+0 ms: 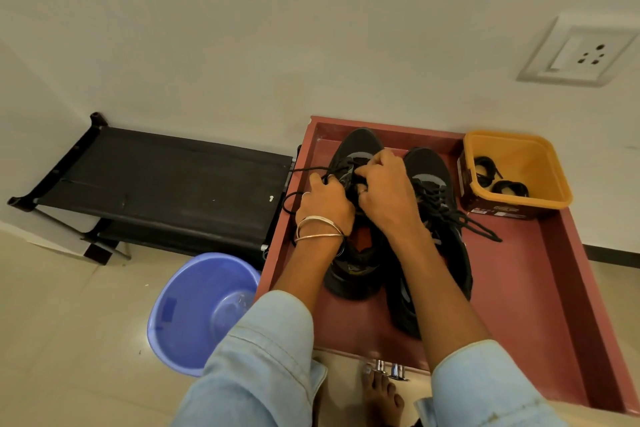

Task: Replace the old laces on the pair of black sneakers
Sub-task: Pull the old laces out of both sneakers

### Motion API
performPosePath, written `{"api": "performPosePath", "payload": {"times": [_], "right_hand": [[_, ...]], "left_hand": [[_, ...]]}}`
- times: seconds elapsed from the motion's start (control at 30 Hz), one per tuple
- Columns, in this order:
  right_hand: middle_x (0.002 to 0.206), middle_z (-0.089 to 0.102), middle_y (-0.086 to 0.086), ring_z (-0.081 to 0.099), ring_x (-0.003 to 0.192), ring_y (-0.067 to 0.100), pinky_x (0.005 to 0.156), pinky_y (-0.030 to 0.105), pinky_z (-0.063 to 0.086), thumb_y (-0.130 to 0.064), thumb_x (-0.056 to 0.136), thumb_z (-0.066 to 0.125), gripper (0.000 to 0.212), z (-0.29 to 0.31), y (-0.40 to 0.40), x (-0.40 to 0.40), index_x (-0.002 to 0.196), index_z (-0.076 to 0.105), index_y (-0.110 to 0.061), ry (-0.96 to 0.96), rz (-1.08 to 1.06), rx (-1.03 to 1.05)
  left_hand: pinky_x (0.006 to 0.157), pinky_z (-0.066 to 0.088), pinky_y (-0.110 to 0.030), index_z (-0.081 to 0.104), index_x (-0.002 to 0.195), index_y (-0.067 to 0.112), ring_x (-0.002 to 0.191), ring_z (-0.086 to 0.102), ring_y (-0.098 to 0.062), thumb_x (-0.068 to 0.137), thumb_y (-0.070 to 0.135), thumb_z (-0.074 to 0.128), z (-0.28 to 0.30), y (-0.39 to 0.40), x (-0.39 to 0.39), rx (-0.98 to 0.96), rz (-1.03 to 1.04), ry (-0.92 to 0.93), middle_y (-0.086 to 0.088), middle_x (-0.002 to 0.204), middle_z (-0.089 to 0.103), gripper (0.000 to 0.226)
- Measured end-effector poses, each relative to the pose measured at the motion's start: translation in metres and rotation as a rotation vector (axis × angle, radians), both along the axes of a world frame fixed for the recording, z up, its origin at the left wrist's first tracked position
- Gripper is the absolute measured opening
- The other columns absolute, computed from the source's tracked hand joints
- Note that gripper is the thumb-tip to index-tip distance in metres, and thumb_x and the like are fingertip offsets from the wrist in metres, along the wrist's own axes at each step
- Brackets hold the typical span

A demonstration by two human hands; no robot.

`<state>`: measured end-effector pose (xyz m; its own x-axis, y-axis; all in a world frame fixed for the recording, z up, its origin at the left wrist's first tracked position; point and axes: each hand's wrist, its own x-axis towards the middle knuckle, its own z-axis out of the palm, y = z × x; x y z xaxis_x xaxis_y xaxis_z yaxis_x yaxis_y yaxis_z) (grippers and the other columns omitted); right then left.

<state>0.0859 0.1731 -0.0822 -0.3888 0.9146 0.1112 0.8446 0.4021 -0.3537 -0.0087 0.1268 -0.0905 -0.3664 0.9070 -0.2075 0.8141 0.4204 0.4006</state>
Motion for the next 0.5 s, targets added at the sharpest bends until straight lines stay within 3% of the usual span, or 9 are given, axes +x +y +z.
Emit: {"api": "performPosePath", "payload": {"times": [0.07,0.13,0.23,0.33,0.4,0.47,0.5], "right_hand": [[0.114,0.054,0.007,0.045,0.112,0.024,0.07,0.029,0.046,-0.016,0.092,0.059,0.019,0.001,-0.002,-0.001,0.105,0.07,-0.008,0.015,-0.052,0.076],[0.101,0.06,0.004,0.049,0.104,0.023,0.066,0.017,0.038,-0.013,0.089,0.06,0.013,0.003,-0.002,0.0,0.09,0.072,-0.008,0.192,-0.101,0.129],[0.085,0.062,-0.004,0.051,0.094,0.019,0.074,0.008,0.033,-0.009,0.084,0.062,0.012,0.013,-0.001,0.004,0.079,0.069,-0.017,0.707,-0.238,0.126],[0.08,0.061,0.003,0.057,0.079,0.01,0.076,0.021,0.045,-0.004,0.091,0.053,0.015,0.03,-0.001,0.008,0.084,0.059,-0.017,1.384,-0.272,-0.045],[0.07,0.06,0.004,0.059,0.067,0.014,0.071,0.024,0.047,0.001,0.096,0.044,0.02,0.036,0.0,0.011,0.086,0.053,-0.014,1.682,-0.215,-0.206],[0.066,0.055,-0.002,0.051,0.059,0.016,0.06,0.028,0.045,0.0,0.096,0.044,0.019,0.035,0.002,0.012,0.087,0.054,-0.013,1.721,-0.2,-0.293],[0.069,0.054,-0.003,0.048,0.059,0.013,0.058,0.027,0.042,-0.002,0.095,0.048,0.016,0.032,0.003,0.012,0.088,0.057,-0.013,1.624,-0.199,-0.289]], "left_hand": [[0.084,0.046,-0.044,0.044,0.129,0.008,0.106,0.054,-0.04,0.094,0.021,0.048,-0.001,0.0,0.0,-0.001,0.004,0.002,-0.015,0.136,0.034,0.038],[0.085,0.046,-0.045,0.045,0.129,0.008,0.107,0.053,-0.041,0.094,0.022,0.049,-0.002,0.0,-0.001,-0.002,0.008,-0.01,-0.015,0.137,0.034,0.038],[0.086,0.047,-0.047,0.046,0.127,0.006,0.106,0.053,-0.041,0.093,0.022,0.05,-0.001,0.0,-0.002,-0.004,0.015,-0.023,-0.016,0.136,0.034,0.037],[0.085,0.046,-0.047,0.045,0.128,0.006,0.108,0.053,-0.042,0.093,0.022,0.049,0.001,-0.001,-0.001,-0.01,0.02,-0.006,-0.015,0.136,0.033,0.038],[0.085,0.047,-0.046,0.045,0.129,0.006,0.109,0.052,-0.041,0.093,0.022,0.049,0.001,-0.001,0.0,-0.013,0.017,0.002,-0.015,0.135,0.034,0.039],[0.086,0.047,-0.046,0.045,0.128,0.006,0.108,0.053,-0.04,0.093,0.023,0.049,0.001,0.0,0.0,-0.009,0.014,0.004,-0.015,0.135,0.035,0.039],[0.087,0.047,-0.046,0.046,0.128,0.006,0.108,0.053,-0.04,0.093,0.023,0.05,0.001,0.0,-0.001,-0.008,0.014,0.004,-0.015,0.134,0.035,0.039]]}}
